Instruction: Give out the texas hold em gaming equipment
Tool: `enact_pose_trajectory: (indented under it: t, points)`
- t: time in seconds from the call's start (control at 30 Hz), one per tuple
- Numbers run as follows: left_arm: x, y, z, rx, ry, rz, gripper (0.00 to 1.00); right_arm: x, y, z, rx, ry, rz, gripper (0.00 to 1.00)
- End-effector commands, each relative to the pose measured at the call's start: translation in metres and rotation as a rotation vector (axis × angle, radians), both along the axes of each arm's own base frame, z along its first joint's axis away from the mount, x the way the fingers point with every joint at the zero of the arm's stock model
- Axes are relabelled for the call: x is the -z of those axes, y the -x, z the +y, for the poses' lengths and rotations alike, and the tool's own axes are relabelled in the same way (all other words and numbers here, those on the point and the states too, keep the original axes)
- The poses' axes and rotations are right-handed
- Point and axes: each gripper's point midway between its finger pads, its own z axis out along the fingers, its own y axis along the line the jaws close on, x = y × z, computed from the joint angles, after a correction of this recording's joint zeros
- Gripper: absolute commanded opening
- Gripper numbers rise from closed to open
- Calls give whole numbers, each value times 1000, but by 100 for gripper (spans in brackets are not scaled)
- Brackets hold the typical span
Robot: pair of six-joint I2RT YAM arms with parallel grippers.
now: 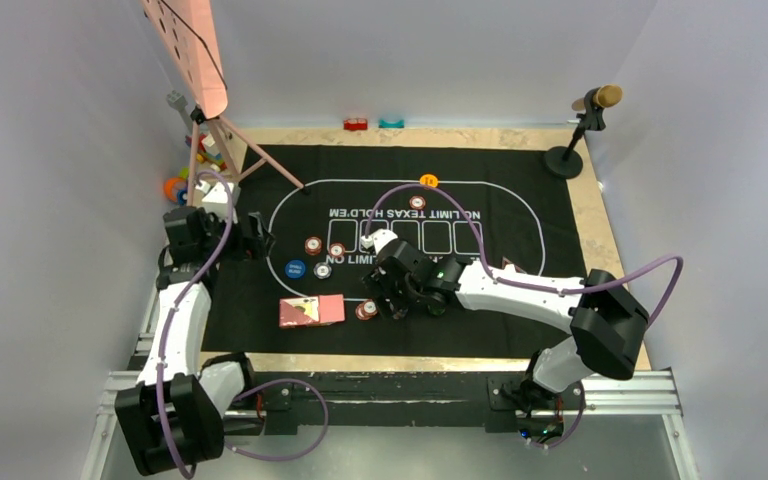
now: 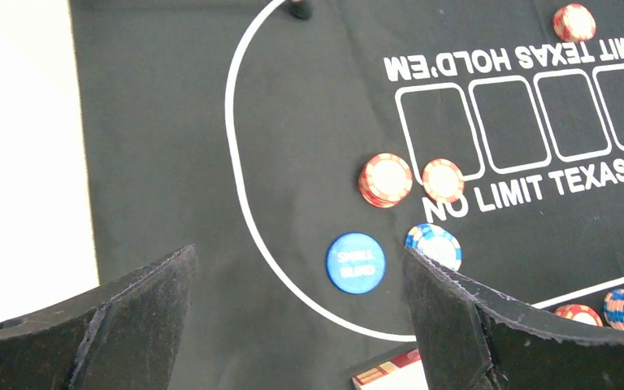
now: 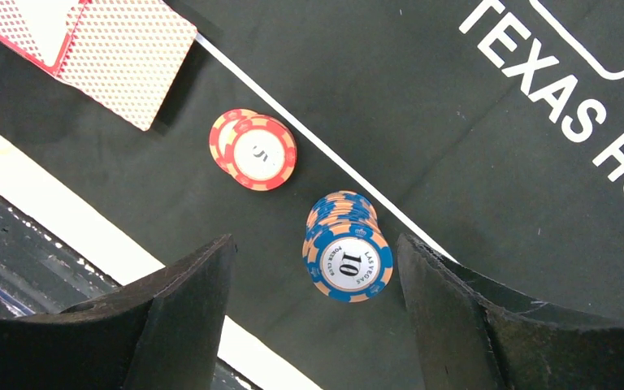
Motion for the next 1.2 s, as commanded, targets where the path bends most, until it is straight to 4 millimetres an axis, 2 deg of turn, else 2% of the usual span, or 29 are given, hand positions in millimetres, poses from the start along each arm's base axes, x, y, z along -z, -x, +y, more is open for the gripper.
enact_pose_trajectory:
  t: [0.0, 0.07, 0.2, 0.43, 0.57, 0.73, 0.9, 1.17]
  points:
    - [-27, -9, 21, 10, -36, -68, 100, -3, -5, -3, 33, -15, -20, 76]
    - [-25, -8, 20, 40, -54, -60, 100, -1, -3, -4, 31, -15, -13, 76]
    - [-28, -1, 5, 100, -16, -60, 100, 9, 2, -6, 29, -13, 13, 76]
    - [-29, 2, -9, 76, 31, -36, 100, 24, 7, -5, 18, -2, 45, 76]
    - [-21, 3, -16, 66, 3, -28, 100, 35, 11, -1, 6, -3, 77, 74]
    - [-15, -2, -14, 36, -21, -9, 100, 40, 12, 2, -3, -1, 91, 68]
    - [-20, -8, -9, 14, -33, -20, 100, 41, 11, 2, -4, 8, 90, 62]
    - [-13, -5, -6, -15, -36, -19, 100, 41, 11, 0, -6, 16, 89, 54]
